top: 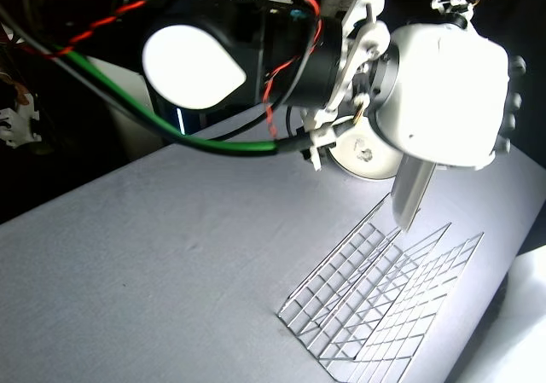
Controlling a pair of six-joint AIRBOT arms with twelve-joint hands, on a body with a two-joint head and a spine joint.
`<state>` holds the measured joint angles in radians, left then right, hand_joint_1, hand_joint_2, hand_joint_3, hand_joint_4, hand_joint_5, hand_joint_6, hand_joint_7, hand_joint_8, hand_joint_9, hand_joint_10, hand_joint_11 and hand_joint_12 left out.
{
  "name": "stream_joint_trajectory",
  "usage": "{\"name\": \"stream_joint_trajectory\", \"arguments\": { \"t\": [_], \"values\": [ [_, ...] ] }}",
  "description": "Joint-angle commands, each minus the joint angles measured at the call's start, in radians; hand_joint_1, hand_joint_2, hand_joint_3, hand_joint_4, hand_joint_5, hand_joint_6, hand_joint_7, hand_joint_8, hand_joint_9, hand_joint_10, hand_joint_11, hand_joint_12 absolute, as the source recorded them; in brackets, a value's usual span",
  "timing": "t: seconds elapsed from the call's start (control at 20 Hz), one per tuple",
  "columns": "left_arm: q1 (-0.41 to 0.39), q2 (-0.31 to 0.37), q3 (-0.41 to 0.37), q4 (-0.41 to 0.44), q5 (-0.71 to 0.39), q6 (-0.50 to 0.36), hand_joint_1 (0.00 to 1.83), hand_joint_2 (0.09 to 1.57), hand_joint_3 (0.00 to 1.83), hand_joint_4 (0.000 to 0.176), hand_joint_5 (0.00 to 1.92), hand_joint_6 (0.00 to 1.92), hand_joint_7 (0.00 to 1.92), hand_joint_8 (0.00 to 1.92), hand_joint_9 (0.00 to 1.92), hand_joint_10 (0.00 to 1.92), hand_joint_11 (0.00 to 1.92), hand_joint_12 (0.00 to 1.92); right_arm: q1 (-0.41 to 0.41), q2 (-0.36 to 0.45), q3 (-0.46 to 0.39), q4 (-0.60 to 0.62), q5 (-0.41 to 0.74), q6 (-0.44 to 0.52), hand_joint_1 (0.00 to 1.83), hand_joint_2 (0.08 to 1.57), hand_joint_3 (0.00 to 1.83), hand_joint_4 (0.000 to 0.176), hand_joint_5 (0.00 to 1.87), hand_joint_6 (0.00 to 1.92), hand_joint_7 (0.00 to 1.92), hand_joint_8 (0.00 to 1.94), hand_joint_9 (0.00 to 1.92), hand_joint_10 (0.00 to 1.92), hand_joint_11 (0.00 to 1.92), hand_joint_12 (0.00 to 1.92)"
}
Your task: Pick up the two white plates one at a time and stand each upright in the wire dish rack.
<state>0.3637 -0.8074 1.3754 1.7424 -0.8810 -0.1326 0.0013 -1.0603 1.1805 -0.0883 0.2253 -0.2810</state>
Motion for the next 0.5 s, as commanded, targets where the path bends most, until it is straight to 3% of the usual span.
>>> {"name": "stream_joint_trajectory", "arguments": {
  "t": [0.0, 0.2, 0.45],
  "values": [
    [-0.008, 0.005, 0.009, -0.049, -0.018, -0.009, 0.00, 1.24, 0.00, 0.000, 0.07, 0.01, 0.06, 0.00, 0.04, 0.01, 0.02, 0.02, 0.023, 0.008, 0.008, 0.022, 0.135, 0.013, 1.50, 1.05, 0.00, 0.000, 0.97, 0.81, 1.16, 0.55, 1.17, 0.72, 0.90, 1.48],
    [-0.007, -0.010, 0.009, -0.040, -0.019, -0.040, 0.00, 1.24, 0.00, 0.000, 0.06, 0.00, 0.06, 0.00, 0.05, 0.01, 0.02, 0.02, 0.022, 0.028, 0.049, 0.022, 0.116, 0.012, 1.50, 1.04, 0.00, 0.000, 0.97, 0.80, 1.21, 0.47, 1.22, 0.64, 0.91, 1.45],
    [0.014, -0.023, -0.002, -0.041, -0.014, -0.053, 0.00, 1.24, 0.00, 0.000, 0.04, 0.00, 0.04, 0.00, 0.02, 0.00, 0.00, 0.00, -0.006, 0.053, 0.092, 0.022, 0.108, 0.012, 1.50, 1.05, 0.00, 0.000, 0.95, 0.83, 1.15, 0.57, 1.17, 0.73, 0.89, 1.49]
  ]
}}
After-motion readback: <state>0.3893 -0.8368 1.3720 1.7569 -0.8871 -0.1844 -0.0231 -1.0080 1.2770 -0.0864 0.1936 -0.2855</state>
